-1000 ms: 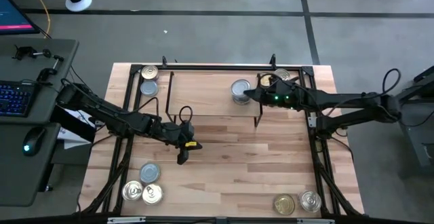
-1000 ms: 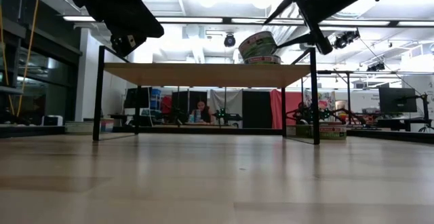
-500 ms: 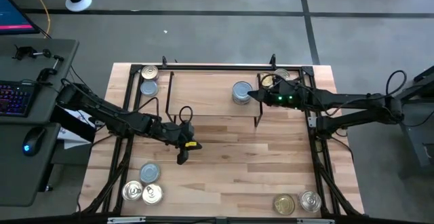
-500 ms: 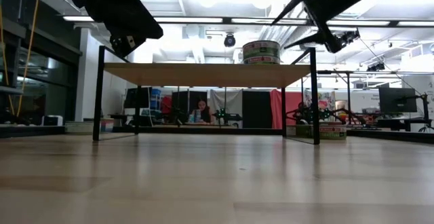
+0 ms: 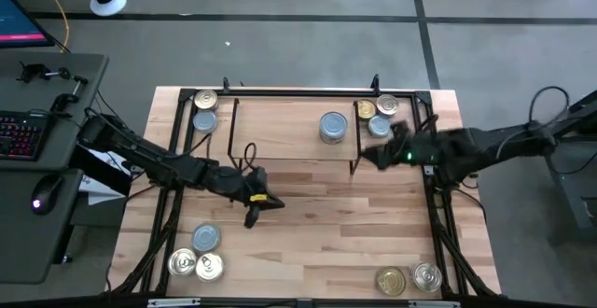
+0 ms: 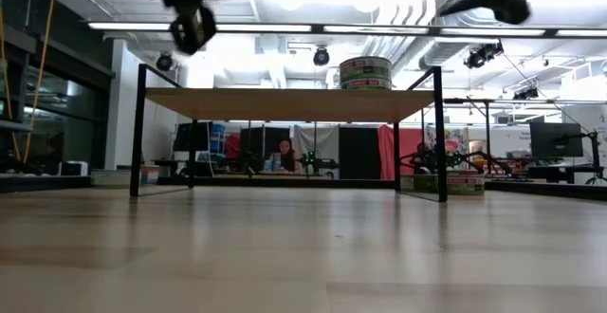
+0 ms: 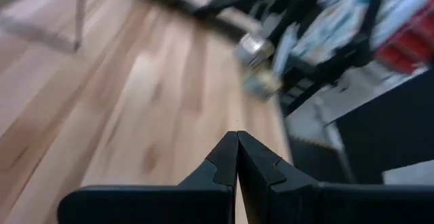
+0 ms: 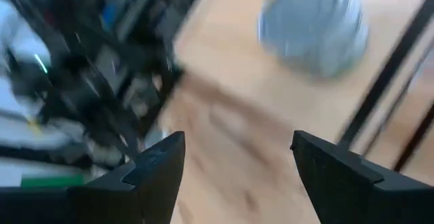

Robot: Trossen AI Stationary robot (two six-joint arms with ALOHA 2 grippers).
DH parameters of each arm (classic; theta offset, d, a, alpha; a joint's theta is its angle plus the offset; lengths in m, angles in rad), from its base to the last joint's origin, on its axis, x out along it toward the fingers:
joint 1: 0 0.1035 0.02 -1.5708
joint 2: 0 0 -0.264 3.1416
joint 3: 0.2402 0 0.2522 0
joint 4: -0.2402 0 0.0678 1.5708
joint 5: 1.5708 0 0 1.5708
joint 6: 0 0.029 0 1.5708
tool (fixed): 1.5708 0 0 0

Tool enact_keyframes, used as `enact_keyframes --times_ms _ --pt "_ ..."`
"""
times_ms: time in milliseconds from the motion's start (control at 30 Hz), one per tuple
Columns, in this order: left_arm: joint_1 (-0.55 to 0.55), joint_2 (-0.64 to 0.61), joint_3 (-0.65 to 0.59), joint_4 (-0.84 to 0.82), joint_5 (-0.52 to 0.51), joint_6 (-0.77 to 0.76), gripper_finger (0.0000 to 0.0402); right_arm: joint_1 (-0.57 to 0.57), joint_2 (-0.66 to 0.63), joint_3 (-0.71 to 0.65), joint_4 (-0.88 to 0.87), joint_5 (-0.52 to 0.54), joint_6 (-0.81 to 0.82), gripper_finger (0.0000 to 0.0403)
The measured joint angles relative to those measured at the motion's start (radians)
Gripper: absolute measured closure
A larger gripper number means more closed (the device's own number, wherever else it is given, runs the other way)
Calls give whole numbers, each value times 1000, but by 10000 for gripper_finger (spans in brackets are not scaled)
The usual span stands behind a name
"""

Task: Stack canned seafood by type on shelf
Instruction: Stack the green white tuna can on top of the other green white tuna can on the shelf

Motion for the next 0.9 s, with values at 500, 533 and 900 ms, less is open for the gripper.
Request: enact_keyframes --times_ms 500,533,900 --pt "28 -5 69 134 2 26 402 369 33 -77 -736 86 925 139" --pt "33 -5 75 133 2 26 402 346 18 -77 -793 126 957 139" --pt "93 -5 91 155 0 -6 401 -287 -74 -77 -617 89 420 139"
